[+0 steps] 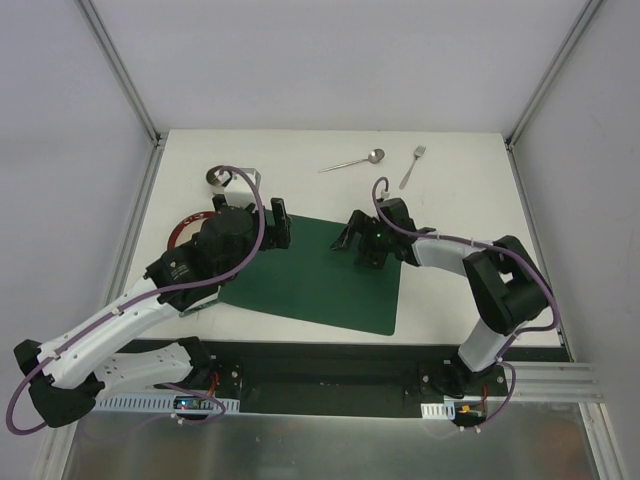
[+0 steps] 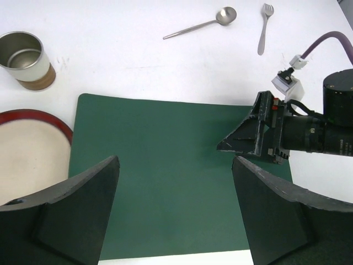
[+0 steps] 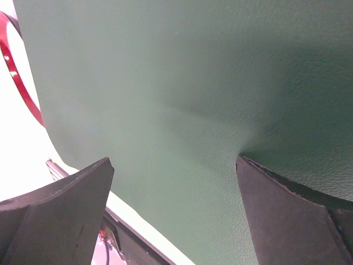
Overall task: Set the dinner table for one person
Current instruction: Place the napkin at the center of the board.
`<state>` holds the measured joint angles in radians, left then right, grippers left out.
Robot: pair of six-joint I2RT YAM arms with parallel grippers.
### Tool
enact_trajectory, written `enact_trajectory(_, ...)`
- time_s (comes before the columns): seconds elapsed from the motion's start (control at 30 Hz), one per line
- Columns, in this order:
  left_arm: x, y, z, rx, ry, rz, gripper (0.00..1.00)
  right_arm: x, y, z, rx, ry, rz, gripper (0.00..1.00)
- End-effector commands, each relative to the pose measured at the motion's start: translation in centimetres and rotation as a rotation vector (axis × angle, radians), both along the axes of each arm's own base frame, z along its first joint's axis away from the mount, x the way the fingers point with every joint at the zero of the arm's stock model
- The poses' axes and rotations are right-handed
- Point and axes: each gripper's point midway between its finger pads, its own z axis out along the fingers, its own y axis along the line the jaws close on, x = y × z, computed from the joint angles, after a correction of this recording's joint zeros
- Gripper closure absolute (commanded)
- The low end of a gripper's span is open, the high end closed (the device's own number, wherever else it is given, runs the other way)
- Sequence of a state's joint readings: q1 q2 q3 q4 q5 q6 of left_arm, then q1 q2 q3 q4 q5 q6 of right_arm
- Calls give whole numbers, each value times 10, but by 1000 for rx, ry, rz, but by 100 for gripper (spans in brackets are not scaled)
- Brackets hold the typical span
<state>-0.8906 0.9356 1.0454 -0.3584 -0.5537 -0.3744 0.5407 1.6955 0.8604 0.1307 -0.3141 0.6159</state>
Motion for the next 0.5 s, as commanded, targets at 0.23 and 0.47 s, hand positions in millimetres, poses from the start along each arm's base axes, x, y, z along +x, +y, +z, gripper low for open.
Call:
enact_trajectory(0.23,-3,25,25,15,-82,56,17,25,-75,15,-71,-24,-227,4)
enact_trajectory(0.47,-9,33,20,15,-80,59,16,37,-116,15,-106,-6,-303,4)
